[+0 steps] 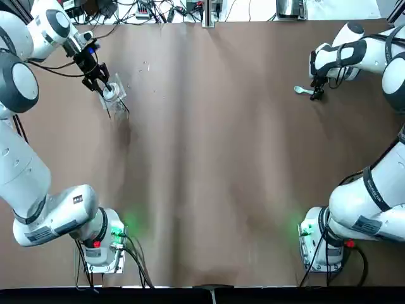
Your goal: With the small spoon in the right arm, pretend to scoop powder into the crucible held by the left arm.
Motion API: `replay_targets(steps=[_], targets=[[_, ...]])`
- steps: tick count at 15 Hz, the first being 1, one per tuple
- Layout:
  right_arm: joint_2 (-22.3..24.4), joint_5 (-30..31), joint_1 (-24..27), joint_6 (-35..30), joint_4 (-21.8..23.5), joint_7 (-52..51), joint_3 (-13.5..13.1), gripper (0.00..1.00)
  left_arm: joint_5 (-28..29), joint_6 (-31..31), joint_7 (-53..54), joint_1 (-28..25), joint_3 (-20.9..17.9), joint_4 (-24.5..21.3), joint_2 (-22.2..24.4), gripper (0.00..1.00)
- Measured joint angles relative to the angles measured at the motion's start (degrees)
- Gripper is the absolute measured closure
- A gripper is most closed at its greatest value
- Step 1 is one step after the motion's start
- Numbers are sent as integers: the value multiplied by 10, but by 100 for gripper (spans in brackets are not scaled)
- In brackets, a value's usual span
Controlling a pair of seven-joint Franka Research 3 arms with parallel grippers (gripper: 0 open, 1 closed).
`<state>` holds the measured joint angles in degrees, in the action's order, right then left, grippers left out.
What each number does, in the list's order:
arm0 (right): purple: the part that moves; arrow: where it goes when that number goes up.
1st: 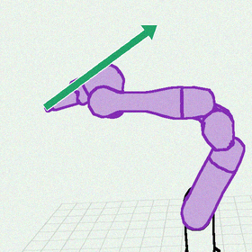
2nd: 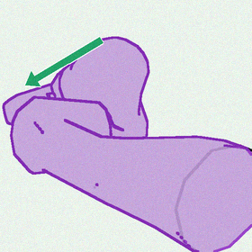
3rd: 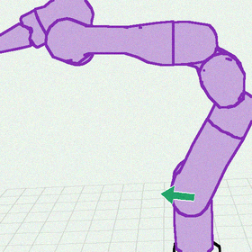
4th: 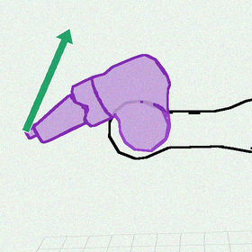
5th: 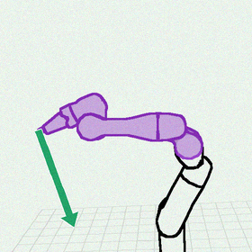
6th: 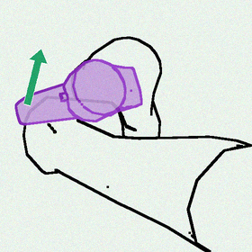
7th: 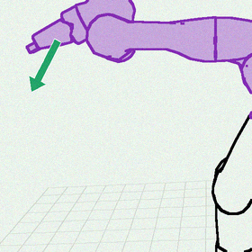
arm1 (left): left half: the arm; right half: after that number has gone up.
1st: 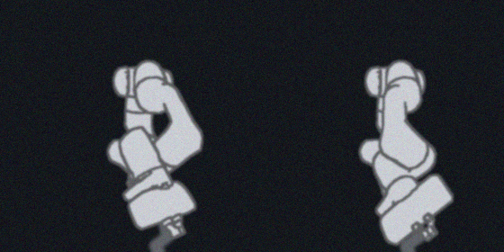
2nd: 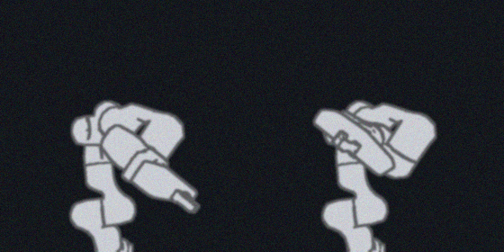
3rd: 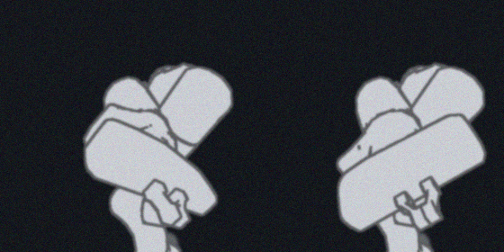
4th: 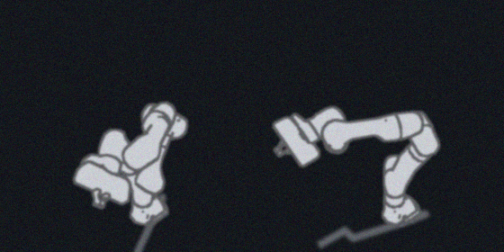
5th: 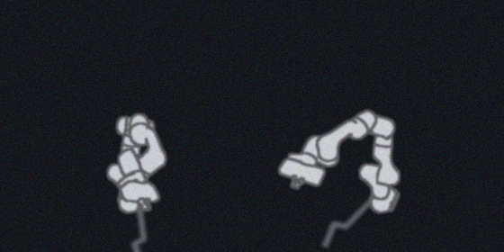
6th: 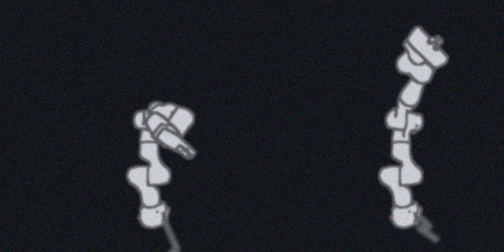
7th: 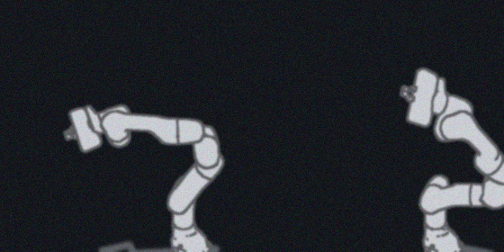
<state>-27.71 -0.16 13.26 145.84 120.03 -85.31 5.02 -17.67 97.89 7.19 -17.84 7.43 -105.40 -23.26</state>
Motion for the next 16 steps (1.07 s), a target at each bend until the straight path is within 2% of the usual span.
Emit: replay_targets(steps=[1,4,9,11,12,13,16], targets=[[0,0,0,0,0,0,0,32,0,0,0,0,0,0,0,54],[-4,0,0,13,2,0,0,38,0,0,0,0,0,0,0,56],[-15,0,0,31,3,-1,0,41,0,0,0,0,0,-1,0,67],[-15,0,0,36,0,-1,0,60,0,0,0,0,0,-1,0,82],[-15,0,0,36,-1,-1,0,71,0,0,0,-1,0,-1,0,82],[-15,0,0,35,-2,-1,-1,80,0,0,0,-1,0,-1,0,87],[-15,0,1,33,-2,1,-1,81,0,0,-2,-1,0,0,0,94]])
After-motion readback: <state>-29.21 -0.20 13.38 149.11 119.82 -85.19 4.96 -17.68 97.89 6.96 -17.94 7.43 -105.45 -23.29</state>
